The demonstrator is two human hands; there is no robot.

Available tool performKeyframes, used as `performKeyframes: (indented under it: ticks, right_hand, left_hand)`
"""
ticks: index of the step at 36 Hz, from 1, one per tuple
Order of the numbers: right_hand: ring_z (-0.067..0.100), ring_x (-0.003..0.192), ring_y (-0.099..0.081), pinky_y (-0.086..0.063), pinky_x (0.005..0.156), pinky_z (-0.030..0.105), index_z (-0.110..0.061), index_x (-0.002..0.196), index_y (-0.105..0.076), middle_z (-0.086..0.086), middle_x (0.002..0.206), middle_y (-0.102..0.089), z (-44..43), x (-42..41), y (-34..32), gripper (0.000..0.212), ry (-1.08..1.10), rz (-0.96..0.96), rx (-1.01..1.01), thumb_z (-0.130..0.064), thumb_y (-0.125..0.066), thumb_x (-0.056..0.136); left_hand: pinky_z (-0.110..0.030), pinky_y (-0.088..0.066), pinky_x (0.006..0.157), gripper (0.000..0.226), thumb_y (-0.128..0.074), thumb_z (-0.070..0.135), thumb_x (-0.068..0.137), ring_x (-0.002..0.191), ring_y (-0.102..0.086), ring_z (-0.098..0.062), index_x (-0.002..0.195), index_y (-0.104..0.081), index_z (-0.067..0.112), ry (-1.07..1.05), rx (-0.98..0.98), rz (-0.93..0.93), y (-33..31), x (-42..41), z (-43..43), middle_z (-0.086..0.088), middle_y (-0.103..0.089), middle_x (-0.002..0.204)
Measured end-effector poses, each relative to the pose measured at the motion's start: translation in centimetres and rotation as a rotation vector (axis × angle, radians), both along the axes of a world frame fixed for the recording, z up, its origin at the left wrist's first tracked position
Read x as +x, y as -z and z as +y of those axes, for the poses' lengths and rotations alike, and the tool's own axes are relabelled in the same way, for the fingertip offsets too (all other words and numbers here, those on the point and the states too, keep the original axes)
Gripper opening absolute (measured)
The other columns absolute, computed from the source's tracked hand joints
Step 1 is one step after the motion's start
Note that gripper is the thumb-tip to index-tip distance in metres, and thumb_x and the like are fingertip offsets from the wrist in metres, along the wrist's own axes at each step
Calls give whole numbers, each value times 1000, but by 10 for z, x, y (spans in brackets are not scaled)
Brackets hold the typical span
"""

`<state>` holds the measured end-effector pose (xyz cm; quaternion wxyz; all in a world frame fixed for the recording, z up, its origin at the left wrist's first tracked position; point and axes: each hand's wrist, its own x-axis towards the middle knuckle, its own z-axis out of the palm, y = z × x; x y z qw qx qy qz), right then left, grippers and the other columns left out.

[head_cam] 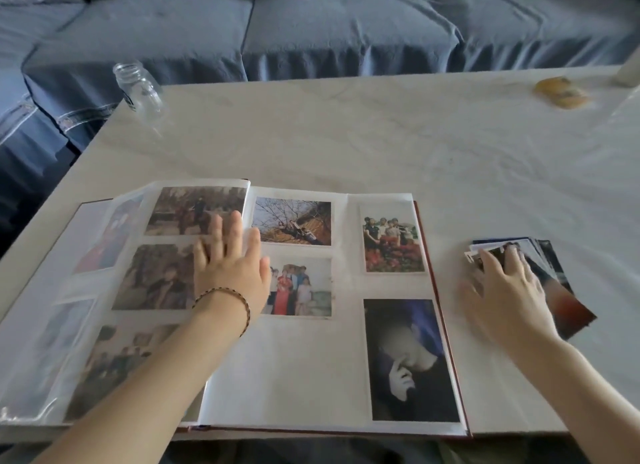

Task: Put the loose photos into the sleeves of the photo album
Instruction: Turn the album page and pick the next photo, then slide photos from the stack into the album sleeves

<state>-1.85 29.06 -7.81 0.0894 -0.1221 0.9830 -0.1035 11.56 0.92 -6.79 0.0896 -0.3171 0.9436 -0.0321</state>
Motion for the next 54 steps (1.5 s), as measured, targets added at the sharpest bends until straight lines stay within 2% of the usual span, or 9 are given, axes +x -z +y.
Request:
performKeyframes:
  ticks: [9,14,21,24,27,35,42,50,54]
  right_hand:
    - [23,122,-47,-30,103,31,-17,130,-46,7,132,-51,15,-11,-7,48,-119,83,330,-48,-34,96]
    - [24,107,-55,-31,96,29,-16,110,-61,6,116,-62,17,-11,-12,36,-118,126,157,-34,-32,99]
    - [27,98,-67,-34,102,38,-1,99,-71,14,105,-69,12,6,-21,33,-353,593,-265,-14,-42,88]
    - [18,116,-55,-31,105,41,-7,114,-65,2,122,-57,1,25,-31,32,-610,577,-380,-8,-53,84]
    - [17,119,-53,-31,107,41,-9,113,-66,3,123,-61,-9,41,-36,35,-793,526,-394,-17,-47,85]
    - [1,125,-39,-40,99,18,-26,133,-44,-16,137,-41,-22,55,-41,55,-417,72,-710,-56,-44,88]
    - [3,77,-68,-56,63,21,-26,92,-59,-12,81,-72,-30,53,-38,27,-49,-695,-1043,-26,-68,67]
    - [-17,56,-56,-39,39,5,-27,74,-56,-21,65,-55,-25,68,-33,15,-138,-154,-834,-17,-63,84]
    - [3,47,-61,-44,40,12,-23,109,-57,-20,65,-57,-13,69,-32,26,-310,90,-675,-15,-61,84]
  left_hand:
    - [-45,2,115,51,-23,33,99,144,11,-27,148,-14,25,10,43,45,-10,-3,13,-7,13,157]
    - [-33,1,115,43,-34,28,98,144,1,-17,140,-34,27,173,188,178,-14,-12,41,-1,1,158]
    - [-24,-50,83,28,-48,30,95,101,-62,-10,112,-62,14,60,917,476,-38,-35,92,3,-66,109]
    - [-31,-56,62,30,-49,35,93,80,-70,-22,97,-65,10,-235,1490,435,-54,-44,106,-8,-73,89]
    - [-29,-57,55,24,-53,28,92,70,-70,-24,92,-67,7,-289,1652,431,-58,-42,111,-10,-72,78]
    - [-22,-53,73,18,-55,10,91,77,-67,-11,80,-64,20,-14,1054,642,-45,-15,82,4,-71,80]
    - [-16,-50,75,11,-57,12,90,78,-66,-3,85,-64,20,42,1015,567,-40,17,62,11,-71,79]
    - [-45,-43,96,33,-67,15,84,108,-62,-28,116,-64,13,391,188,356,-25,36,28,-8,-64,119]
    - [-41,7,116,47,-29,45,97,145,5,-14,144,-24,38,241,131,76,-15,43,17,7,-3,158]
